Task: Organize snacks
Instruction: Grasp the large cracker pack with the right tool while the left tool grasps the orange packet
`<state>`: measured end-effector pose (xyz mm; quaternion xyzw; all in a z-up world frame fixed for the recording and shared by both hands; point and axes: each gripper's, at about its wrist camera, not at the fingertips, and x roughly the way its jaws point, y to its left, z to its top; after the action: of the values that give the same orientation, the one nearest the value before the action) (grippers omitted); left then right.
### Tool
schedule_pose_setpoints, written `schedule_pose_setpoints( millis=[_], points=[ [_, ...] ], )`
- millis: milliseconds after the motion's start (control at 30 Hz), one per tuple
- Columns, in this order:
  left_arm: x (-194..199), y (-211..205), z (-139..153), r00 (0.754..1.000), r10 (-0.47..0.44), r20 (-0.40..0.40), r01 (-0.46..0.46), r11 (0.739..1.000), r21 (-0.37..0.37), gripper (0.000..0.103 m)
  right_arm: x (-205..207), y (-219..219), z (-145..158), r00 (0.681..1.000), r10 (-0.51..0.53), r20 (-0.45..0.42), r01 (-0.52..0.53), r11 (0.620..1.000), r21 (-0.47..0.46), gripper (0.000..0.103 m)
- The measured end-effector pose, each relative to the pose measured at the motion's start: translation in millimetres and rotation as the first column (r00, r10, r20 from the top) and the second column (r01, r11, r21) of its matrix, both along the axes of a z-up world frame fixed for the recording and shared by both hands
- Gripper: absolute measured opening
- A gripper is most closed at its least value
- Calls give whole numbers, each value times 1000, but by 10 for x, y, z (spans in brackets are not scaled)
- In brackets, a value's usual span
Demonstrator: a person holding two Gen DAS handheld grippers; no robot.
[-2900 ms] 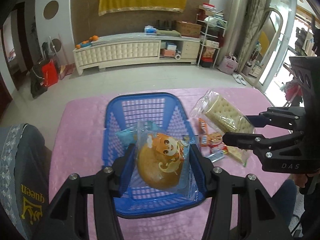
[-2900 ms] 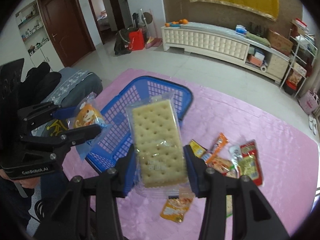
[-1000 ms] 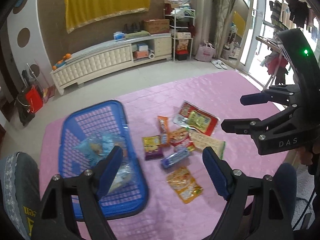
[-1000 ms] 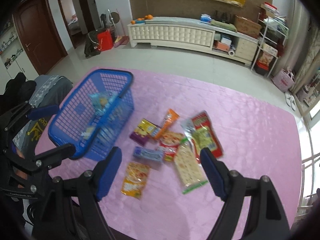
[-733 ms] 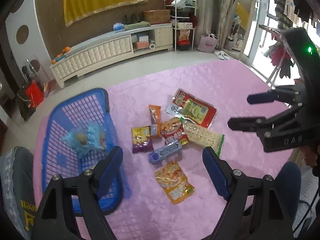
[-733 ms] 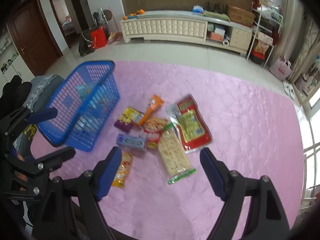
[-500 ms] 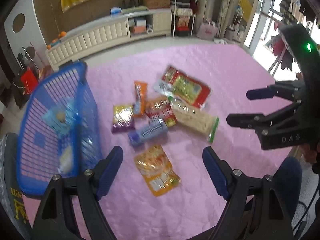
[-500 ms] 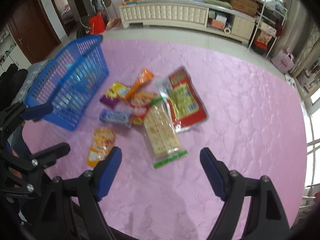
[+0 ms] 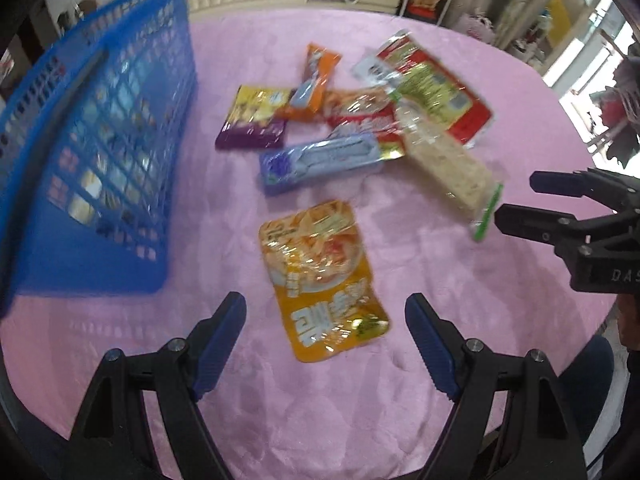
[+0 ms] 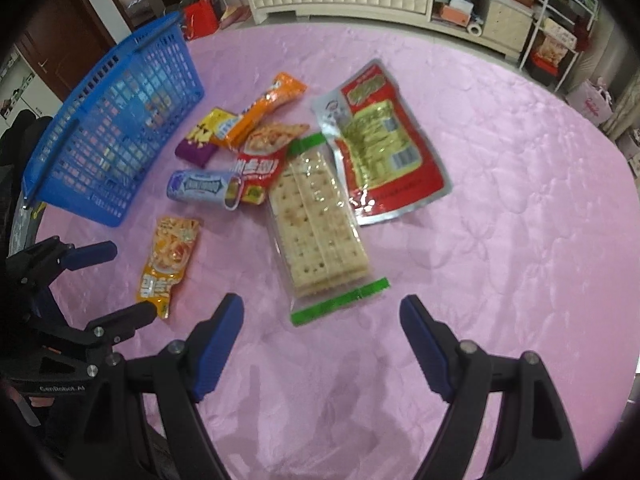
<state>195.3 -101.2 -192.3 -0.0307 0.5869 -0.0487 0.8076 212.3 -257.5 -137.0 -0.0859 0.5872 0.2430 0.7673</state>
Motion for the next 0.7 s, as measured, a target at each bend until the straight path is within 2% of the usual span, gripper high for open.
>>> schedule_pose_setpoints(
  millis=[233, 433, 567, 700],
  points=[
    [92, 28, -209, 999, 4, -53, -4, 1000, -1, 80, 158, 111, -243, 999, 32, -31, -32, 999, -18, 84],
    [189, 23, -231, 998, 31, -45, -30, 999, 33, 80, 303, 200, -395, 997, 66, -34, -68, 996, -52, 84],
    [158, 94, -230, 995, 82, -57, -80, 996, 35, 80, 347, 268, -416, 995, 100, -12, -101, 991, -83, 84],
    [62, 150, -265, 994, 98, -52, -94, 992, 80, 83, 365, 360, -449, 991, 131, 11, -129, 984, -119, 84]
  ],
)
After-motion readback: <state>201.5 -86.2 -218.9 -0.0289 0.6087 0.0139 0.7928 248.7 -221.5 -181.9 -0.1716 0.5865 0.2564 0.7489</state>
